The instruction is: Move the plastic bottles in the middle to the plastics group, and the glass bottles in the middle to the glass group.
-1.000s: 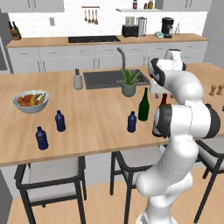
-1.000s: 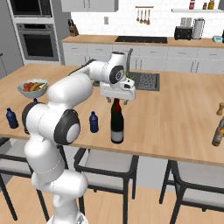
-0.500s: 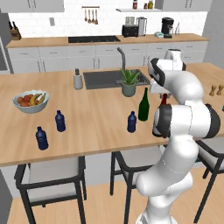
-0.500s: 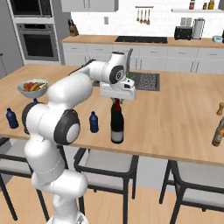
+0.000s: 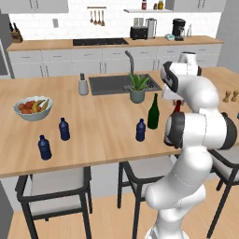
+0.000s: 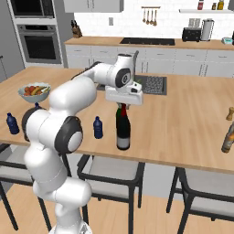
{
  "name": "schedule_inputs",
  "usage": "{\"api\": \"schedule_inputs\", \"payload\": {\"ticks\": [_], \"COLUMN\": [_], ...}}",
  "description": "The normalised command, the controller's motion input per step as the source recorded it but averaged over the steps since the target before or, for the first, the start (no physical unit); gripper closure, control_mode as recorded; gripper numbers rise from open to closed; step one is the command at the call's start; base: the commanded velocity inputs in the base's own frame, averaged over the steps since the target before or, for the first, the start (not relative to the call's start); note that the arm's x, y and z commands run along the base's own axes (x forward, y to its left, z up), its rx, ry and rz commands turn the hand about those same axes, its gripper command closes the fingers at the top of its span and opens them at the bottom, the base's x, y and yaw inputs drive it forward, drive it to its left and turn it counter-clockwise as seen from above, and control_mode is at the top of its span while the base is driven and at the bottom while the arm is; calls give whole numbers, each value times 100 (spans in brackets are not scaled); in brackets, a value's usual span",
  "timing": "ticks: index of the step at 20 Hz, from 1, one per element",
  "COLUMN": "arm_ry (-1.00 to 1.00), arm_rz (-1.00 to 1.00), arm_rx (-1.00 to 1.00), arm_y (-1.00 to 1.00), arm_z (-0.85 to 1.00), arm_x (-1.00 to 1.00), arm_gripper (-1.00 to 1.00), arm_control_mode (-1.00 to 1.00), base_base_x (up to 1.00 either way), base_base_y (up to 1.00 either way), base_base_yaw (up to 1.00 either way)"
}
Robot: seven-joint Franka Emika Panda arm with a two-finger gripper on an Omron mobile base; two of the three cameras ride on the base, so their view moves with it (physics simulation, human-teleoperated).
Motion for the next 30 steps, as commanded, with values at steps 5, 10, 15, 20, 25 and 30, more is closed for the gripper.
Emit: {"api": "schedule_inputs", "payload": {"ticks": [5,10,15,20,25,30], "arm_ry": [0,10,10,6,0,0], "arm_rz": [-3,-14,-19,-20,-15,-13], "arm_rx": [0,0,0,0,0,-2], "arm_y": [-59,-81,-87,-92,-75,-73], "arm_z": [9,10,0,0,4,0], "arm_x": [-46,-12,3,10,-7,0], "arm_gripper": [100,100,100,100,100,100], "arm_control_mode": [-100,-100,-100,-100,-100,-100], "base_base_x": [0,0,0,0,0,0], "base_base_y": [0,0,0,0,0,0], "base_base_yaw": [0,0,0,0,0,0]}}
